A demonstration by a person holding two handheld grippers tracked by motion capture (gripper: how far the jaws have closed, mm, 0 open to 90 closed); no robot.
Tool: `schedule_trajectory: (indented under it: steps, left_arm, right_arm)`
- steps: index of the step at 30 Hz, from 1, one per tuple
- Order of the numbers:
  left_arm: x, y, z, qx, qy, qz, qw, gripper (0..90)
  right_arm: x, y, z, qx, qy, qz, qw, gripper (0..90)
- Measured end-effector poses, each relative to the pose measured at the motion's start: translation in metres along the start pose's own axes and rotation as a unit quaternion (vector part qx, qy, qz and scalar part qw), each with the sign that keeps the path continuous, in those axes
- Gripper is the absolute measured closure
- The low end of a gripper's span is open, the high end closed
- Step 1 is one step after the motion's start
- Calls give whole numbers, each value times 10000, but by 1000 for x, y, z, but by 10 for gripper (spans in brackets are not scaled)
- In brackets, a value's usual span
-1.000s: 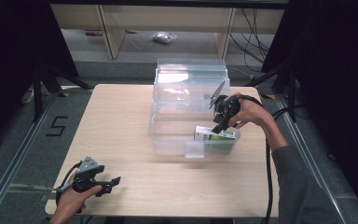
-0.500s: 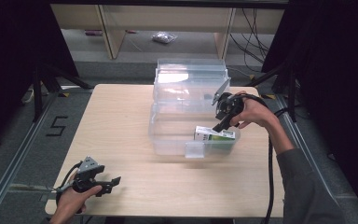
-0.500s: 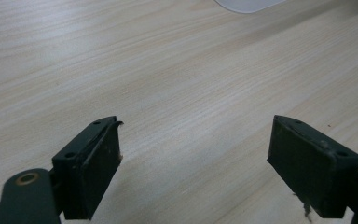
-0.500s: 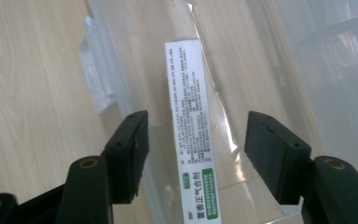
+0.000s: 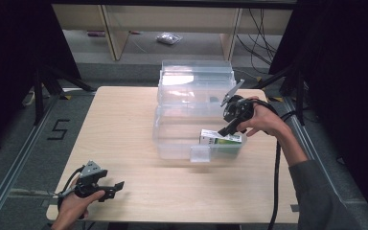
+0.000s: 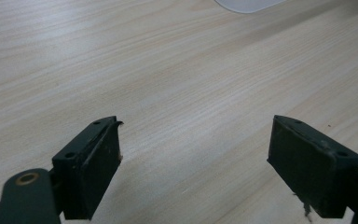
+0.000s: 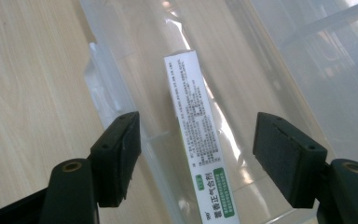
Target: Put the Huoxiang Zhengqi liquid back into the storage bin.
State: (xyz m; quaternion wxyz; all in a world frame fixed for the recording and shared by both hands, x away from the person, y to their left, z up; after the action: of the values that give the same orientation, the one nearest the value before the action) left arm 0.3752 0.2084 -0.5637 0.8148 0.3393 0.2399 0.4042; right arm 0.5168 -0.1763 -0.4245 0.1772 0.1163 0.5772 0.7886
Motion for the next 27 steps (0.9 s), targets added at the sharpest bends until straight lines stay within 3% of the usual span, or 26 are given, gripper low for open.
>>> schedule_trajectory:
  steps: [1,3,9,11,18,21,27]
  left_arm:
    - [0,0,0,32,-13,3,10000,161]
    - [0,-1,0,-51,-22,-17,10000,161]
    - [0,0,-1,17,-18,-6,10000,161]
    - [0,0,0,31,-8,7,10000,161]
    - [-1,0,1,-26,43,9,10000,161]
    - [0,0,1,-59,11,10,10000,161]
    - [0,0,0,-4,19,7,10000,161]
  right_arm:
    - [3,1,-1,-2,-140,36,9999,328]
    - [2,2,-2,-84,-239,-22,9997,318]
    - [3,2,-6,-223,-463,-52,9987,306]
    - [2,2,-7,-268,-379,-75,9989,301]
    - [6,2,-11,-364,-637,-95,9973,272]
    - [6,1,-12,-424,-585,-127,9973,255]
    - [11,-5,-14,-449,-836,-89,9954,241]
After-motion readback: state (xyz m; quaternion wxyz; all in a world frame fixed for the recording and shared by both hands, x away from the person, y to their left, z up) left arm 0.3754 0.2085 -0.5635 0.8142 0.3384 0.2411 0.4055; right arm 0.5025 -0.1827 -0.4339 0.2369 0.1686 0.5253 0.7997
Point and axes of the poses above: each handheld gripper's, and its own axes: y roughly backward along the jaws, z roughly out of its top, x roughly to its left, the point moved 9 cm from there along -y, roughly forward along the jaws, and after that the axes turned 7 degrees about x, right-handed, at the moved point
